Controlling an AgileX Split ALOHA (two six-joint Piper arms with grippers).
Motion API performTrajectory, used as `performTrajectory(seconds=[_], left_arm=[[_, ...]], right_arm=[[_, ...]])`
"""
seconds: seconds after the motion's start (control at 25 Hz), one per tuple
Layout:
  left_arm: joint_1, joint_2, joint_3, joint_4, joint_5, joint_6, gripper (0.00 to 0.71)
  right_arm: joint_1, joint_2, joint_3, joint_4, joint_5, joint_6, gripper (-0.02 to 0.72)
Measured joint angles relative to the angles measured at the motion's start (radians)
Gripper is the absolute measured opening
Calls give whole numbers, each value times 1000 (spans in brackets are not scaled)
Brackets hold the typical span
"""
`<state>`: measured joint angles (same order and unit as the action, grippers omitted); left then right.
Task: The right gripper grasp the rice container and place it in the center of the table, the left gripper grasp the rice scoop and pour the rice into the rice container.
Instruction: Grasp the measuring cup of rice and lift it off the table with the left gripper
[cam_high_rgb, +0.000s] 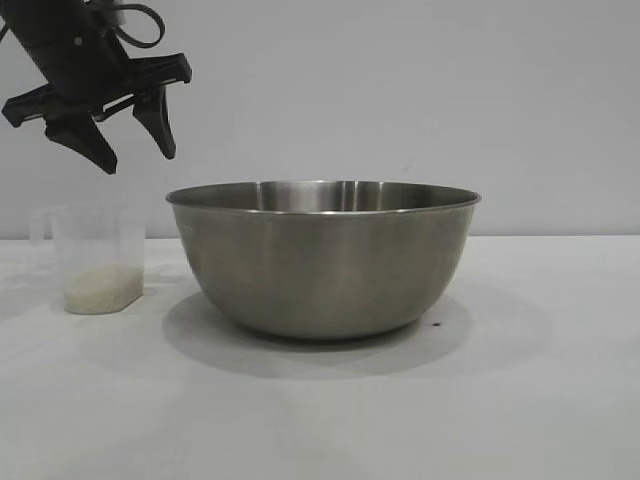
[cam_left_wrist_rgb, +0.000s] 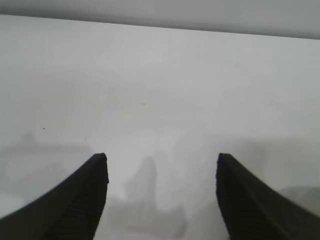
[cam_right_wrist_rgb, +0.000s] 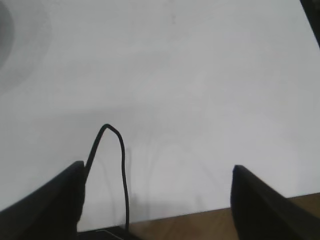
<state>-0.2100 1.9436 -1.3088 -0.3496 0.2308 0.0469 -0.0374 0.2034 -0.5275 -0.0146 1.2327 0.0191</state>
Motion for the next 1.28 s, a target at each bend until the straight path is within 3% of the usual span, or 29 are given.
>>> performTrajectory(seconds=[0.4,0.56,0.72,0.92,1.28], left_arm=[[0,0,-2,0,0,0,458],[0,0,-2,0,2,0,458],[0,0,-2,0,2,0,458],[0,0,-2,0,2,0,458],[0,0,-2,38,4,0,458]], right_arm=[[12,-221,0,0,-18,-6,543],[16,-221,28,25,-63,-23,543],[93,-221,31,62,-80,-75,543],[196,-221,37,62,-86,-75,543],[200,-221,38,57,-86,-67,543]])
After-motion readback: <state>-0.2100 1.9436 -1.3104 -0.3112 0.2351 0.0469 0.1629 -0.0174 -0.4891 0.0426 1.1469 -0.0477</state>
